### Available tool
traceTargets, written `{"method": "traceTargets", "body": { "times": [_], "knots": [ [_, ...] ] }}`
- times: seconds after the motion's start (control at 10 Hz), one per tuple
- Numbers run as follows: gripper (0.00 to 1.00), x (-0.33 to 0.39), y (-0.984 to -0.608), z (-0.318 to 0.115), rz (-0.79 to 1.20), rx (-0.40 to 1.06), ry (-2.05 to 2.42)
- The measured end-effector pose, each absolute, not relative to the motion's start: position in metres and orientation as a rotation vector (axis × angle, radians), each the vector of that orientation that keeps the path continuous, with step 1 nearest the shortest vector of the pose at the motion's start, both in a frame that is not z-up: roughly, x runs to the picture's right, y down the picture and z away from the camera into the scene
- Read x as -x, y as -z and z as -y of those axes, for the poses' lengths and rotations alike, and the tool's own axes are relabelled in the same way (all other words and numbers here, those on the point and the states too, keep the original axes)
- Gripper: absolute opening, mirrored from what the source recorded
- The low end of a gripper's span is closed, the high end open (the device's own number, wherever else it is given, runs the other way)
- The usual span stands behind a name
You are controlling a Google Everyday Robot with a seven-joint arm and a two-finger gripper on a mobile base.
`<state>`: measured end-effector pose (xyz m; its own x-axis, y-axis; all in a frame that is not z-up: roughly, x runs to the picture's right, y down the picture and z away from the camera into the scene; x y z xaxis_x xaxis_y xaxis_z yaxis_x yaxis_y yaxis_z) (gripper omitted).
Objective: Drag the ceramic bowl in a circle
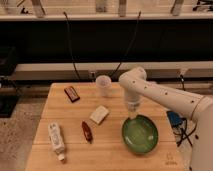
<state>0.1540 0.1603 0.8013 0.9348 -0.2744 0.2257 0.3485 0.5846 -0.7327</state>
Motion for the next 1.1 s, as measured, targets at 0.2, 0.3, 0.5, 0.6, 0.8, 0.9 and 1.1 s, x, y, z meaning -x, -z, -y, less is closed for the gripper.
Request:
{"method": "traceTargets", "body": {
  "times": [0.2,0.3,0.5,0.6,0.8,0.9,1.1],
  "knots": [
    [0.0,-0.1542,-0.8011,-0.1604,0.091,0.875,0.364],
    [0.0,-0.1542,-0.8009,-0.1604,0.09,0.876,0.365],
    [0.0,-0.1541,-0.8009,-0.1597,0.09,0.876,0.367],
    [0.0,-0.1542,-0.8004,-0.16,0.09,0.877,0.368],
    [0.0,-0.1543,-0.7998,-0.1609,0.089,0.878,0.37],
    [0.0,-0.1542,-0.7997,-0.1608,0.089,0.879,0.37],
    [0.0,-0.1545,-0.7996,-0.1603,0.089,0.88,0.372]
  ]
}}
